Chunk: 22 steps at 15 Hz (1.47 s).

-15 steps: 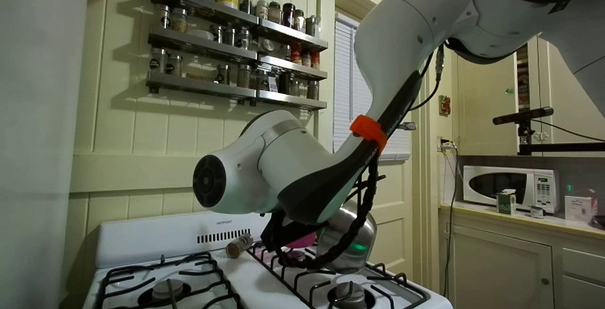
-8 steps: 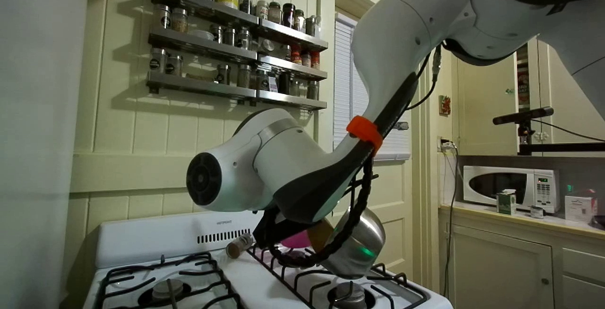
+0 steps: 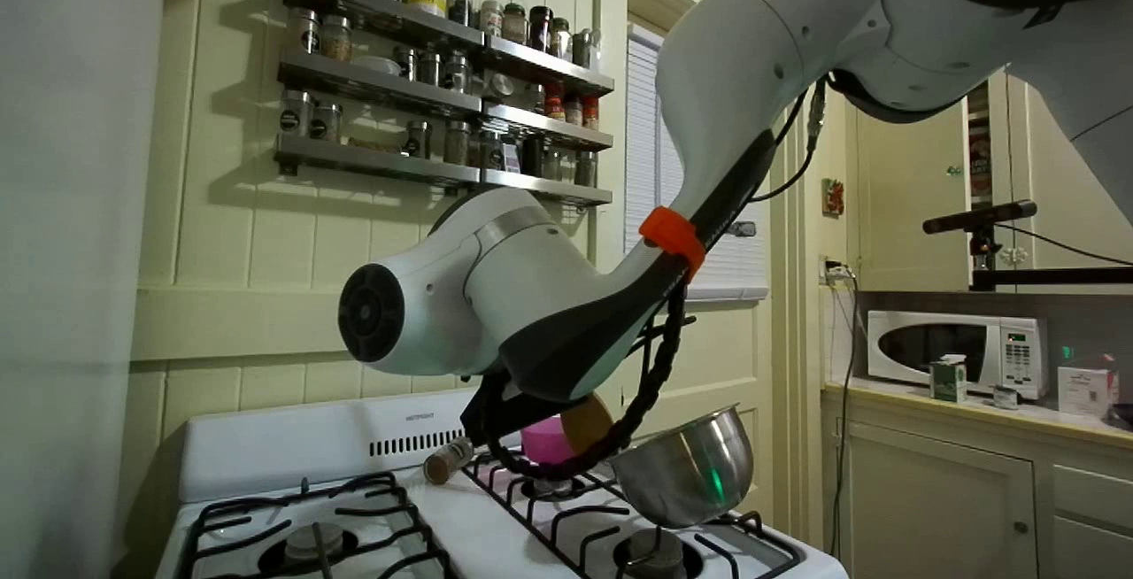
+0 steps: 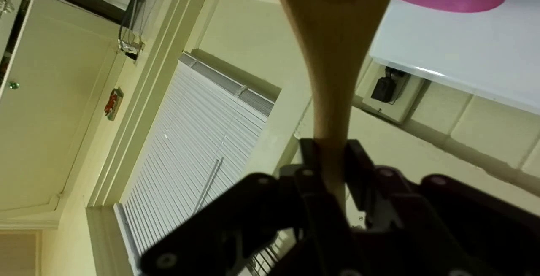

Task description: Pick up the wooden spatula, then move it around the inside of the bowl

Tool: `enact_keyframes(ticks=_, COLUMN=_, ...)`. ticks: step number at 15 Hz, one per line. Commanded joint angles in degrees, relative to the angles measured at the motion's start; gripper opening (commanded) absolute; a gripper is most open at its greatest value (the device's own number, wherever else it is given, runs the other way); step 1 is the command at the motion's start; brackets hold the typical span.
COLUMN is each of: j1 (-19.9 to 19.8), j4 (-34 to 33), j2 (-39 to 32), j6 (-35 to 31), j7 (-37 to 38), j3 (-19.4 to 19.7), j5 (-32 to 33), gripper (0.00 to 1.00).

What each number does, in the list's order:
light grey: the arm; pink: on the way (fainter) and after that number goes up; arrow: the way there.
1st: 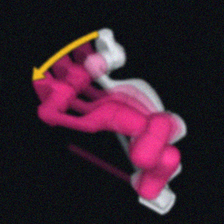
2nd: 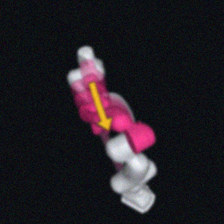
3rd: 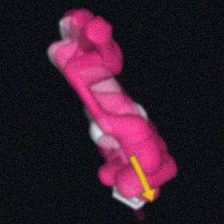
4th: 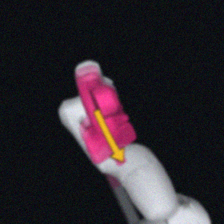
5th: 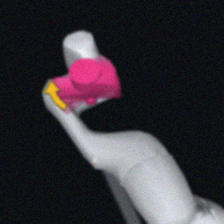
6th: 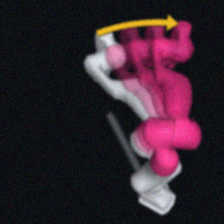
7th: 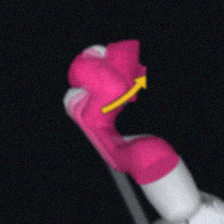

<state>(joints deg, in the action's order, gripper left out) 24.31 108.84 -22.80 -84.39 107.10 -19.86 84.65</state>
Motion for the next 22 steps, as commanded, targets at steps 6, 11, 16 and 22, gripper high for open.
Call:
enact_keyframes(ticks=6, j1=0.14, j4=-1.10, j2=-0.63, j6=-1.81, j7=-0.79, j3=0.12, j5=0.88, gripper=0.05)
enact_keyframes(ticks=11, j1=0.14, j4=-1.13, j2=-0.69, j6=-1.83, j7=-0.63, j3=0.33, j5=1.08, gripper=0.05)
enact_keyframes(ticks=16, j1=0.08, j4=-2.03, j2=-0.28, j6=-1.74, j7=-0.93, j3=0.64, j5=1.97, gripper=0.05)
enact_keyframes(ticks=22, j1=-0.43, j4=-4.69, j2=0.32, j6=-5.16, j7=-0.10, j3=0.37, j5=1.27, gripper=0.05)
